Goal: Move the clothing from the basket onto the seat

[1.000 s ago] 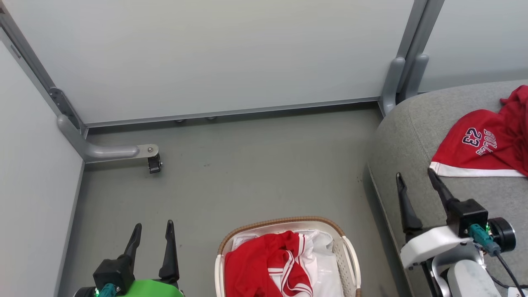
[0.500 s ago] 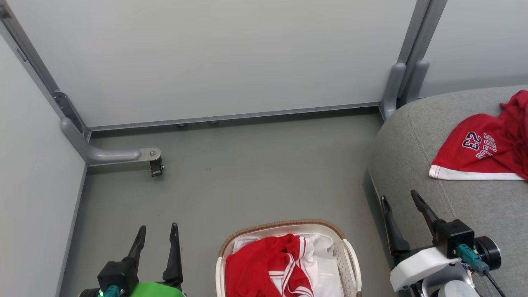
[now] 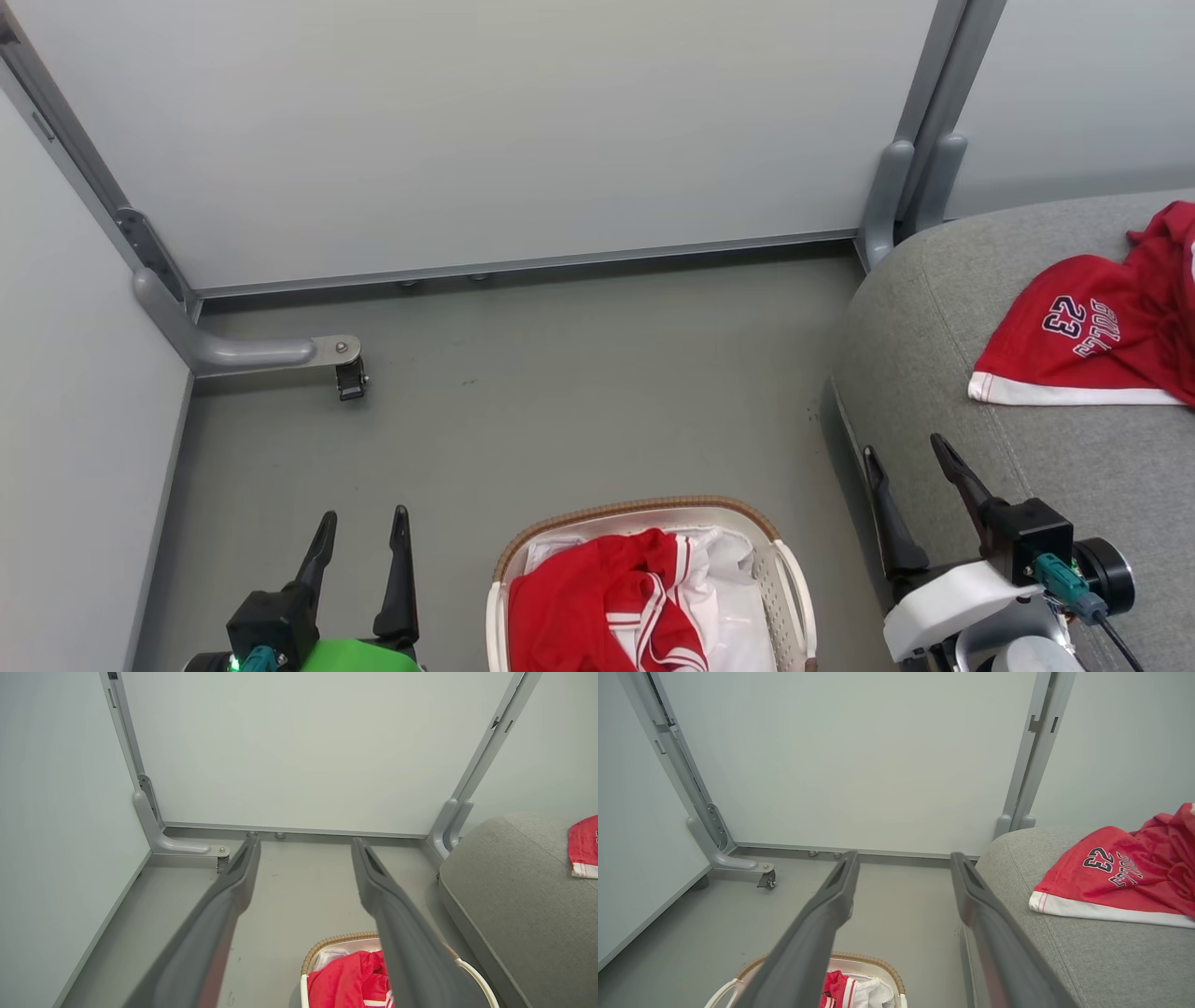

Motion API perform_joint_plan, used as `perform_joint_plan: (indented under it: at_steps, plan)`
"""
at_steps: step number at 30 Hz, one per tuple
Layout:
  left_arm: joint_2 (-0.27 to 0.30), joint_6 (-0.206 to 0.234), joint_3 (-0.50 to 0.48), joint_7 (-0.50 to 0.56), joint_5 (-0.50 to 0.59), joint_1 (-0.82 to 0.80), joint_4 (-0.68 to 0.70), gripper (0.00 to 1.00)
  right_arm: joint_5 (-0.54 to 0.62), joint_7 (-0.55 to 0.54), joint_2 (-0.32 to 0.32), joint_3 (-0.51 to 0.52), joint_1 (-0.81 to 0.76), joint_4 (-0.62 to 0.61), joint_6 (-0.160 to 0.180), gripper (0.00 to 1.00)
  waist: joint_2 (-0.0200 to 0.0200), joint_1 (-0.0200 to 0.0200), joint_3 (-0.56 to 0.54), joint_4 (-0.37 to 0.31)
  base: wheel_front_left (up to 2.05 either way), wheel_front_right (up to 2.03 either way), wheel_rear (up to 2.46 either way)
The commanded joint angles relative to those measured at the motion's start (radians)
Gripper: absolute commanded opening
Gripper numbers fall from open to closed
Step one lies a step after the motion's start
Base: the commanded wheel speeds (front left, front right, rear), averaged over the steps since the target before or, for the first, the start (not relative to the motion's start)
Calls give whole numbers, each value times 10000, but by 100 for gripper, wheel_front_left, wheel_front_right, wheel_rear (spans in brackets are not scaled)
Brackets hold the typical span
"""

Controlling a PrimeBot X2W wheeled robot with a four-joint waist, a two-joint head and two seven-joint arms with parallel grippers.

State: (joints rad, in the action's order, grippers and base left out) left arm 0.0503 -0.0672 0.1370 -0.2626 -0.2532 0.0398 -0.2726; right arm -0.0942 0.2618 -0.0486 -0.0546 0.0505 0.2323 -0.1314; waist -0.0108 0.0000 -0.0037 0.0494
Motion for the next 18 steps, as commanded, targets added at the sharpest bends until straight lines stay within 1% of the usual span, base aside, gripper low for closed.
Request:
perform_joint_plan:
  at_steps: [1, 12, 18]
  plan:
    - [3, -27, 14, -33, -1, -66, -21, 100, -36, 49, -35, 29, -11, 27, 14, 100, 108, 0, 8, 1, 0, 0, 0]
    - [3, -34, 108, -33, 30, -155, 34, 100, -35, 49, -36, 93, 74, -34, 14, 100, 108, 0, 139, -40, 0, 0, 0]
    - [2, -130, 368, -33, 207, -586, -92, 100, 48, 49, -36, 266, 284, -199, 14, 100, 108, 0, 534, -54, 0, 0, 0]
